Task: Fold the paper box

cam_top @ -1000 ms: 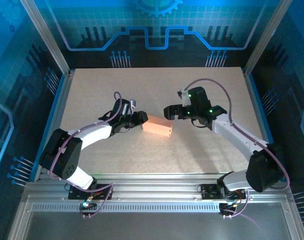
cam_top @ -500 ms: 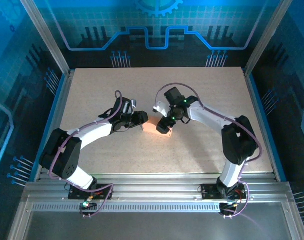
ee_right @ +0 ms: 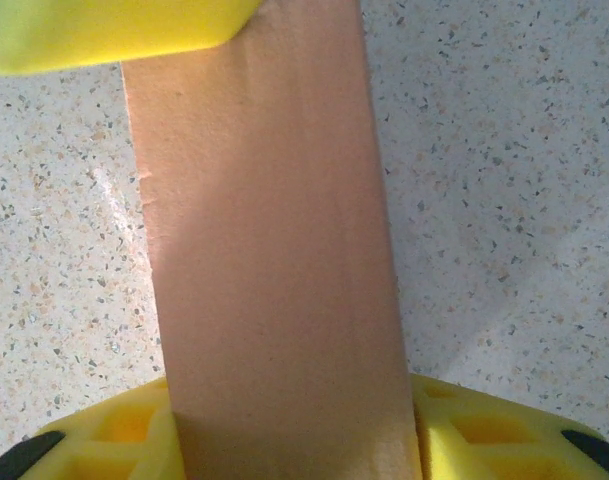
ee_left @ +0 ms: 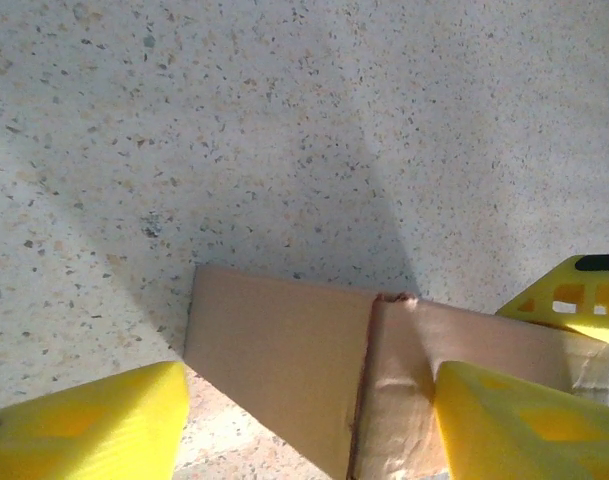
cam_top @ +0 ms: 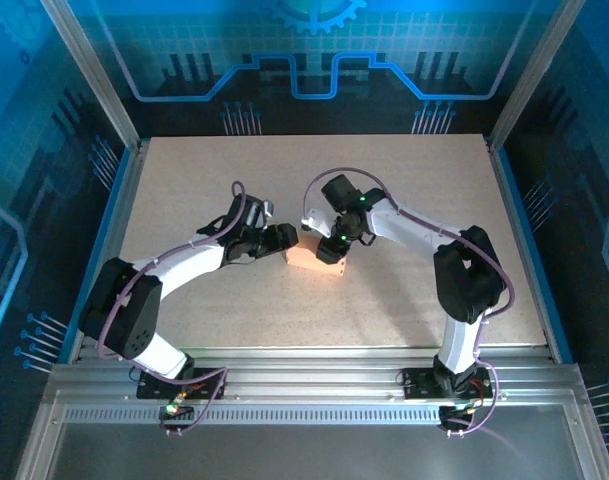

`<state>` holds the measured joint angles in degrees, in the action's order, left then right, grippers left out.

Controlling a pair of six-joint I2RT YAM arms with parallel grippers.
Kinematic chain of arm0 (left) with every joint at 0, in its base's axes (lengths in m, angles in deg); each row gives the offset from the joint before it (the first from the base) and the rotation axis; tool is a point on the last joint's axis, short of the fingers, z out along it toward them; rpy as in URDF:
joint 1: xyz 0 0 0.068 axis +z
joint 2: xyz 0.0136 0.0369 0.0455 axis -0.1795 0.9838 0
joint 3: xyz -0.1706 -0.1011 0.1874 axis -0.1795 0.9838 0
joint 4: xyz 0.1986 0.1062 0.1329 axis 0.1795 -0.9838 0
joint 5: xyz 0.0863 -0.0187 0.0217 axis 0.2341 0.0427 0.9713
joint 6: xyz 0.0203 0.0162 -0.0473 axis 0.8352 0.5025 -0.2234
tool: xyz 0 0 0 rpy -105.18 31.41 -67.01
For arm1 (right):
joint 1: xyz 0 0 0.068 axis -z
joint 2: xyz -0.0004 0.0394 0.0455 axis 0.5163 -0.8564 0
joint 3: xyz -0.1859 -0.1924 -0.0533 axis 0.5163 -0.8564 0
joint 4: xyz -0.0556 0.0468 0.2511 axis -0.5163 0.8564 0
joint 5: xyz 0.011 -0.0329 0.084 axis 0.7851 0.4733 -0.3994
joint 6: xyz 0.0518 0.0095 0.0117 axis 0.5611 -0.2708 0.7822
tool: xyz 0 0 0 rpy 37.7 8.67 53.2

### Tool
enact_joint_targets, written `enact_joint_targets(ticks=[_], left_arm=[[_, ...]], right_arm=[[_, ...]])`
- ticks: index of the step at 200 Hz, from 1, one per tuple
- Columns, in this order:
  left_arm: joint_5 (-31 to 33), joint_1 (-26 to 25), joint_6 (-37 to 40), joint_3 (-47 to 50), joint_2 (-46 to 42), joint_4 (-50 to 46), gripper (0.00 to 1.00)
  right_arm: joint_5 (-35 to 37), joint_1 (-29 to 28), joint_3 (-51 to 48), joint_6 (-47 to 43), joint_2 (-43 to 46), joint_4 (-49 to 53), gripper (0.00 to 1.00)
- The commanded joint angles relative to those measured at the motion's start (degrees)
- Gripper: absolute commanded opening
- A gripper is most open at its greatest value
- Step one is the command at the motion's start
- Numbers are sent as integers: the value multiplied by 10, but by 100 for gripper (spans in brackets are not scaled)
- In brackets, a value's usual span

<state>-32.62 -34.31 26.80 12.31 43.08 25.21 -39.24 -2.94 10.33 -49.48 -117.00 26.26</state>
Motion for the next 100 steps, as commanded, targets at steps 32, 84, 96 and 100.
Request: enact_joint_targets(ticks=[32, 84, 96, 100], left_arm=[[93, -10, 53, 40, -155, -29, 96], [145, -10, 118, 114, -245, 42, 99], [146, -9, 123, 130, -252, 62, 99], [147, -9, 125, 134, -253, 67, 99]], right_arm=[[-51, 50, 2, 53, 30, -22, 36], [-208, 149, 32, 238, -7, -49, 38], [-274, 171, 28, 307, -21, -82, 37], [-301, 176, 27, 323, -27, -92, 37]])
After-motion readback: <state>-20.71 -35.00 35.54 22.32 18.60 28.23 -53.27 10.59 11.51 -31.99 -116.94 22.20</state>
